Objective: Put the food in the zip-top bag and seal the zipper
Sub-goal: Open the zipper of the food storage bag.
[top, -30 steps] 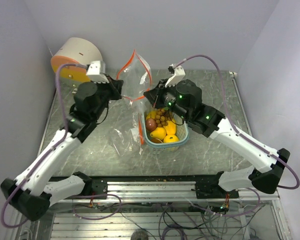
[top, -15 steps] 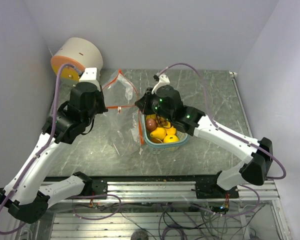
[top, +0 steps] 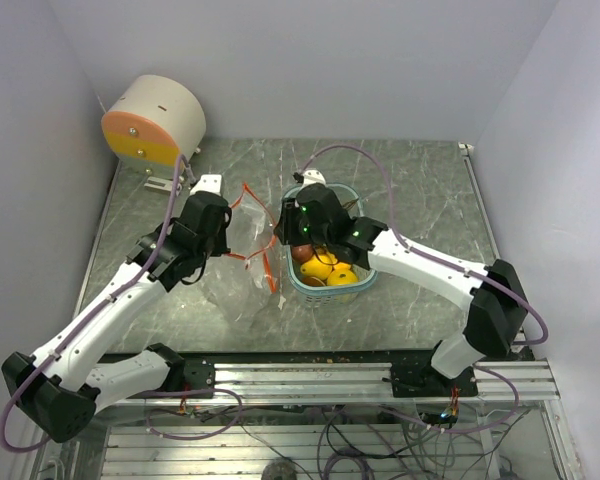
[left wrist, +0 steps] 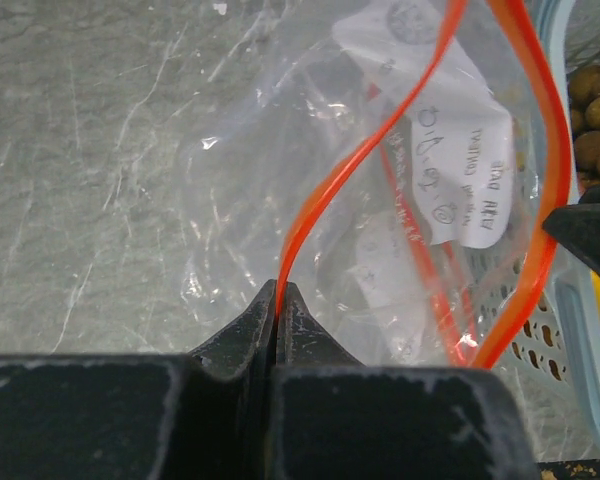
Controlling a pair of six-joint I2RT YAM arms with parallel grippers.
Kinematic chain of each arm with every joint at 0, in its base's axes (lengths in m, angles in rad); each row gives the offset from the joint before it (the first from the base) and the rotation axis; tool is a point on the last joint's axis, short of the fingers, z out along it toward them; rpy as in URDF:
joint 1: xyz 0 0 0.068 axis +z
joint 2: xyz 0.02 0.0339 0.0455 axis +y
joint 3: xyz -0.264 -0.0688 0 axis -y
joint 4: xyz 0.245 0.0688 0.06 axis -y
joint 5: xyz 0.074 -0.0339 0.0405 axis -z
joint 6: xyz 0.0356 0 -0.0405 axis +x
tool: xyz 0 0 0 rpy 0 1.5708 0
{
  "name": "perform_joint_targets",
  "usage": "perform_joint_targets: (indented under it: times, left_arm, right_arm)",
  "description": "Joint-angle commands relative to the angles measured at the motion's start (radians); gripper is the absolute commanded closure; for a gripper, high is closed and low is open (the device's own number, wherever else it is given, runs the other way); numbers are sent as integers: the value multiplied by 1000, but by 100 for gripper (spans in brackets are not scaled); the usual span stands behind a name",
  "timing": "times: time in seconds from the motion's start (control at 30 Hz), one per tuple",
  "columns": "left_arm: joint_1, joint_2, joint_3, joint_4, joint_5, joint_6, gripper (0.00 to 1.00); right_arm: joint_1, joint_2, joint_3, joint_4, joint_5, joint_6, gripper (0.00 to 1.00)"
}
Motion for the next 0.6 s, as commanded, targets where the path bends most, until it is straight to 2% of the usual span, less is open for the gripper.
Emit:
perform_joint_targets:
  times: [0.0, 0.13, 0.43, 0.57]
  left_arm:
    - [-26, 6, -18, 91, 7, -14, 93]
    - [-41, 21, -23, 112, 10, -12, 93]
    - [-65, 3, -12, 116, 1, -9, 93]
    - [-70, -17, -12, 117, 6, -12, 93]
  right_arm:
    - [-7, -48, 9, 95, -81, -64, 63]
    - [-5, -47, 28, 153, -161, -79, 40]
    - [-4, 61, 138, 142, -234, -83, 39]
    - [1, 121, 190, 97, -202, -81, 39]
